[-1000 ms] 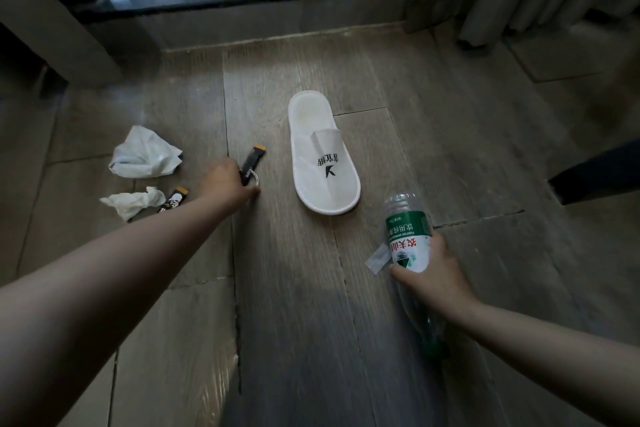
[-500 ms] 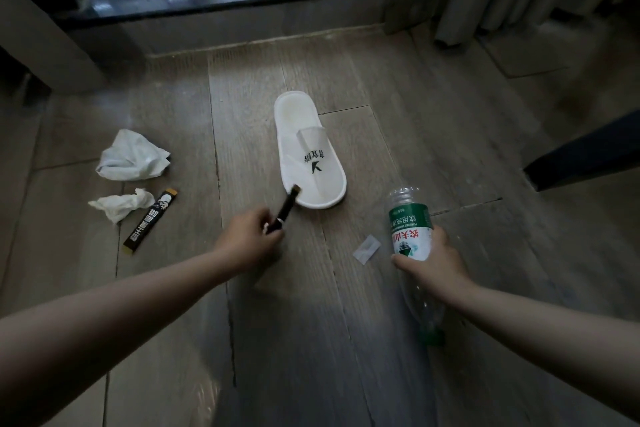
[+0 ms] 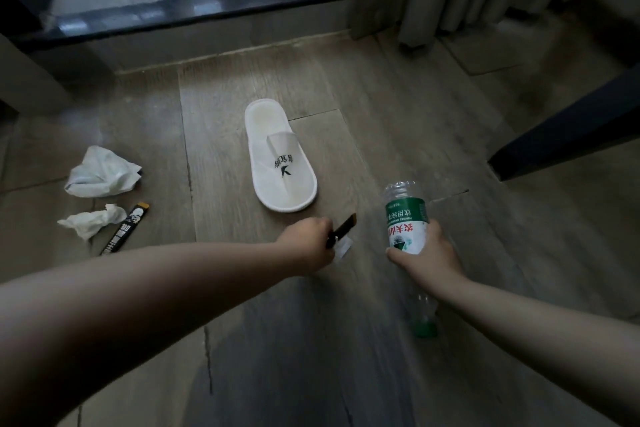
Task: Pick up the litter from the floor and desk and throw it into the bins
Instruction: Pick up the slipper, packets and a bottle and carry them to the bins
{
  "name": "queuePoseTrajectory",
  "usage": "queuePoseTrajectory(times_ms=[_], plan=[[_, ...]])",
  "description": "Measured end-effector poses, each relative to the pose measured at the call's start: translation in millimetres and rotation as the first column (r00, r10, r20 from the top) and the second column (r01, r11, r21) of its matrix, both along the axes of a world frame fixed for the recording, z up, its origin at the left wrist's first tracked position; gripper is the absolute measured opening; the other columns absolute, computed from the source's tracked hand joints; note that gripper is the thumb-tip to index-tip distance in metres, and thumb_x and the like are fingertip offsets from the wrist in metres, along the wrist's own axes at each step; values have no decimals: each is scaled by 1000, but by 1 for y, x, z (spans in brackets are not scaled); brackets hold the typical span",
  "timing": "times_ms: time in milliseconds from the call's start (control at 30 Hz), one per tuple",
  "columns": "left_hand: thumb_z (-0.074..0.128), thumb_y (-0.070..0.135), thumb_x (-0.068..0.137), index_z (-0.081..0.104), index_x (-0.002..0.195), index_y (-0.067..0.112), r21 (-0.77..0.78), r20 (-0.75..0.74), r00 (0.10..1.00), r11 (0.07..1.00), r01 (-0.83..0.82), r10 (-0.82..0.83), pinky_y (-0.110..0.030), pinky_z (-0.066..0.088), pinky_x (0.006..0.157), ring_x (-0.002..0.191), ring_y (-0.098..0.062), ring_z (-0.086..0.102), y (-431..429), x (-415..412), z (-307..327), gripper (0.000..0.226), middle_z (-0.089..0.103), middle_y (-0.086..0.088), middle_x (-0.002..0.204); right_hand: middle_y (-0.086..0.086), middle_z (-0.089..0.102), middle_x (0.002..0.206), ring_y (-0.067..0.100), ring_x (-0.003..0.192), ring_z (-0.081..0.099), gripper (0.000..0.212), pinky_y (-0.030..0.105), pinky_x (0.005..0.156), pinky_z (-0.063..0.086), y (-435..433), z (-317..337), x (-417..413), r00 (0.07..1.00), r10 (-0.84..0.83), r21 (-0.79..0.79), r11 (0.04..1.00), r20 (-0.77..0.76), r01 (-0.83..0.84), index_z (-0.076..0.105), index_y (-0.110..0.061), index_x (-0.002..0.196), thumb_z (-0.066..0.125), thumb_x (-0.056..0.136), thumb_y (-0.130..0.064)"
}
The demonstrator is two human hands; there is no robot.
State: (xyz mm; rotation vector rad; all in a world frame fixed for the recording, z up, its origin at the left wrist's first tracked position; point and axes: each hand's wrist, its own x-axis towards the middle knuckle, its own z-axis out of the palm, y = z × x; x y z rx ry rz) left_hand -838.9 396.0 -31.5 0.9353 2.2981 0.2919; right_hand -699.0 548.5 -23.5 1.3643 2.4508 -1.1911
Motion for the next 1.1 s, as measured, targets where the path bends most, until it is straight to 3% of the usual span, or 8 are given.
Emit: queuePoseTrajectory(times_ms=[267,433,600,800,967,1100], plan=[[67,29,81,48,105,11,-13,-58,996,997,-75,74,-33,42,71,99,-33,60,5,9,-15,35,62,-12,107,12,54,118,26,97,54,77,30,76,42,0,-9,8,1000,-4,-37,999,23,5,36,-12,129,80,69,-31],[66,28,80,54,103,11,-37,-145,988,997,-63,57,-35,44,74,99,-33,59,16,10,-13,30,59,-12,109,12,54,120,29,101,55,78,31,76,43,2,-10,2,999,12,-50,999,32,-10,34,-13,130,80,69,-32],[67,23,77,62,96,9,-111,-175,984,992,-52,32,-32,41,65,96,-32,62,26,8,-11,25,61,-12,106,13,53,122,30,103,56,82,36,81,48,3,-11,0,1000,6,-58,998,27,-4,32,-13,132,80,69,-33],[63,21,80,63,94,8,-136,-92,994,988,-76,64,-31,43,67,95,-32,63,28,10,-14,19,63,-12,103,13,52,123,27,100,54,82,35,78,46,4,-8,4,1000,10,-53,999,29,-9,31,-12,134,80,71,-31],[62,26,86,61,98,10,-30,-2,986,986,-164,164,-31,43,71,99,-31,61,15,1,-13,21,63,-11,106,13,53,122,27,98,54,81,33,77,45,2,-7,5,999,9,-40,999,31,-8,33,-12,133,80,70,-31],[61,31,89,50,85,14,38,86,981,983,-179,175,-34,44,73,96,-29,60,0,-5,-10,20,63,-11,101,13,54,119,24,92,51,78,30,75,41,0,-6,3,1000,14,-32,999,20,-13,35,-11,130,80,70,-31]])
